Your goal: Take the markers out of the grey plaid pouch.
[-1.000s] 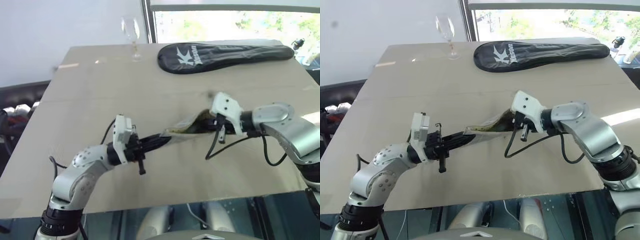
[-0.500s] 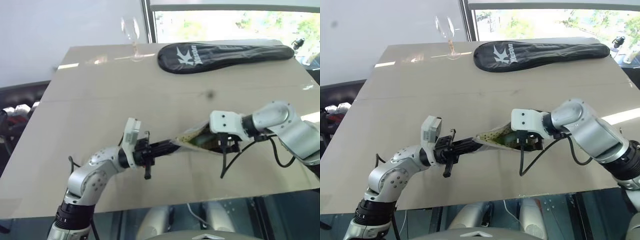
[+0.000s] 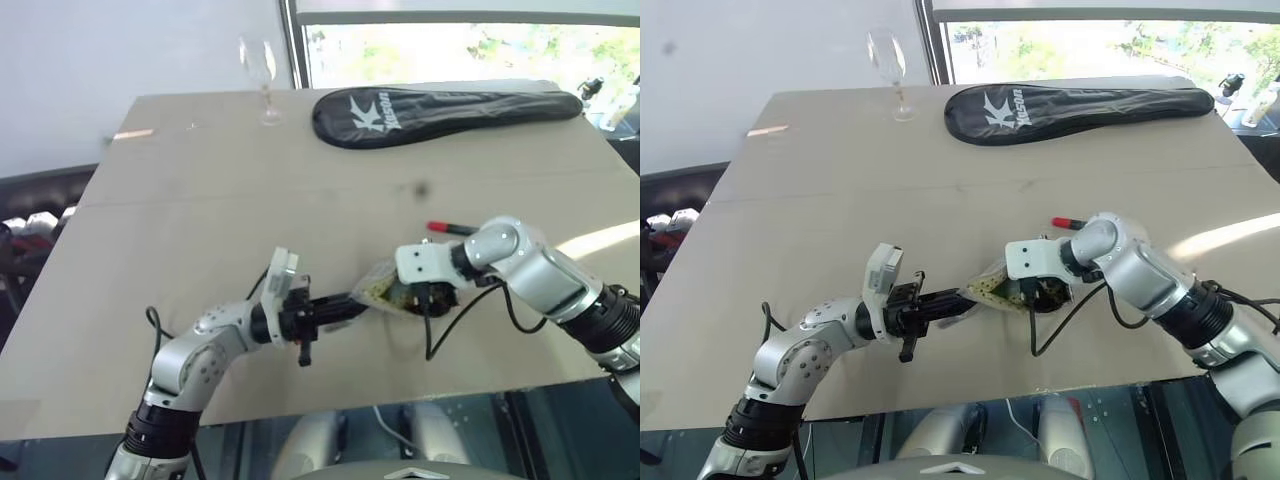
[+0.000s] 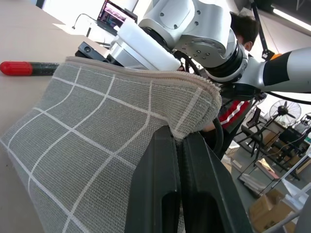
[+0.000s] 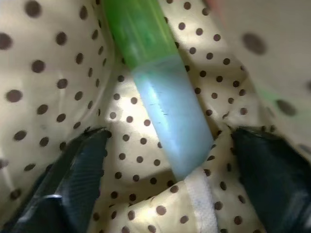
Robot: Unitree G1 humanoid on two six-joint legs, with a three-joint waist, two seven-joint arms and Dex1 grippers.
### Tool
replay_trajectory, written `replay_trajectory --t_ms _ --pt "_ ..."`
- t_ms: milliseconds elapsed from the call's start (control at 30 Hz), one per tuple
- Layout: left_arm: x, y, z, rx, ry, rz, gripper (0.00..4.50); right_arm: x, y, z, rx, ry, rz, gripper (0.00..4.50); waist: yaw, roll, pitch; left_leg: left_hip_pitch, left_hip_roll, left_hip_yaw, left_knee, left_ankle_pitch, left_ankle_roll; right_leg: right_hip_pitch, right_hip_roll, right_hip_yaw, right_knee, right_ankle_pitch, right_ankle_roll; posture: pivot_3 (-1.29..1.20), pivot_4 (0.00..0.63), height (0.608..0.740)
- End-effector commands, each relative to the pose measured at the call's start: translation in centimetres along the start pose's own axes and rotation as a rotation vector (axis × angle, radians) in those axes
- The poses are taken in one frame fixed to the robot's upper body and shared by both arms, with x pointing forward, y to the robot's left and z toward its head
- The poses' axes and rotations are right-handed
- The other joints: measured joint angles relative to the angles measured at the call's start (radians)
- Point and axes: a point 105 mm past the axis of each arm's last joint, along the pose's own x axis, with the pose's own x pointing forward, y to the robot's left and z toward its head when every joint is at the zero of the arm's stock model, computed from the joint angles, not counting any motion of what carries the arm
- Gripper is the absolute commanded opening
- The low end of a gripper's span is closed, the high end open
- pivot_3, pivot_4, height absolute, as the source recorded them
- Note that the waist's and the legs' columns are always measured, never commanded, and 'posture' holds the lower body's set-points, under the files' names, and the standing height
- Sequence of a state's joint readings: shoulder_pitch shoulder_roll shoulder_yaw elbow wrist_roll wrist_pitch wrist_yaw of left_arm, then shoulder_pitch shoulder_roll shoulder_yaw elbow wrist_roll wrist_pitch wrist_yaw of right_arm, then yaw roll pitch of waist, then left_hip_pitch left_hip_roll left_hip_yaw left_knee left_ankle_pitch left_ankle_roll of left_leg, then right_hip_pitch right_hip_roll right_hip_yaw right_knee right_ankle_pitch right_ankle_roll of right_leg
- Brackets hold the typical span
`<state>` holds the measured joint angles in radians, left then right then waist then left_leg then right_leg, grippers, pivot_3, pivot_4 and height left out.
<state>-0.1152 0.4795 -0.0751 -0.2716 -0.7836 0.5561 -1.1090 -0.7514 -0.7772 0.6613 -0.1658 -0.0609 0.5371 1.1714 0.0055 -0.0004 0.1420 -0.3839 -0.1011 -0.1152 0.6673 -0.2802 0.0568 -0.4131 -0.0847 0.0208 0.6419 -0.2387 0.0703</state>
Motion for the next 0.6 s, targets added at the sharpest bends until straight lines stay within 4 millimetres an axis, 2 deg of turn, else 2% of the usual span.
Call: replay_trajectory --t_ms 33,133,200,400,600 --pt "-0.2 -0.5 0.6 0.052 -0.013 -0.037 0.0 0.4 0.2 -2.3 0.041 0.07 0.002 1.96 0.002 0.0 0.0 0.0 0.0 0.0 0.0 0.0 0.0 0.0 0.0 0.0 0.0 0.0 0.0 0.0 0.15 0.74" --pt "-0.3 -0.4 0.5 0.057 -0.007 -0.033 0.0 0.5 0.0 -2.2 0.033 0.065 -0.012 0.72 0.006 -0.002 -0.002 0.0 0.0 0.0 0.0 0.0 0.0 0.0 0.0 0.0 0.0 0.0 0.0 0.0 0.15 0.74" --pt "-0.4 -0.4 0.4 0.067 0.003 -0.028 0.0 0.6 -0.1 -2.2 0.025 0.06 -0.022 0.3 0.006 -0.005 -0.003 0.001 0.0 0.0 0.0 0.0 0.0 0.002 0.0 0.0 0.0 0.0 0.0 0.0 0.15 0.74" --pt "-0.9 0.5 0.2 0.148 0.032 0.035 0.0 0.0 -0.3 -0.4 0.019 -0.024 -0.055 0.25 0.003 -0.005 -0.003 0.004 0.0 0.0 0.0 0.0 0.0 0.004 0.0 0.0 0.0 0.0 0.0 0.0 0.15 0.74" --pt "-1.4 1.6 1.2 0.211 0.004 0.101 0.0 -1.1 0.8 0.9 0.013 -0.076 -0.008 0.25 0.009 -0.004 -0.003 0.001 0.0 -0.001 0.0 0.0 0.0 0.002 0.0 0.0 0.0 0.0 0.0 0.0 0.15 0.74"
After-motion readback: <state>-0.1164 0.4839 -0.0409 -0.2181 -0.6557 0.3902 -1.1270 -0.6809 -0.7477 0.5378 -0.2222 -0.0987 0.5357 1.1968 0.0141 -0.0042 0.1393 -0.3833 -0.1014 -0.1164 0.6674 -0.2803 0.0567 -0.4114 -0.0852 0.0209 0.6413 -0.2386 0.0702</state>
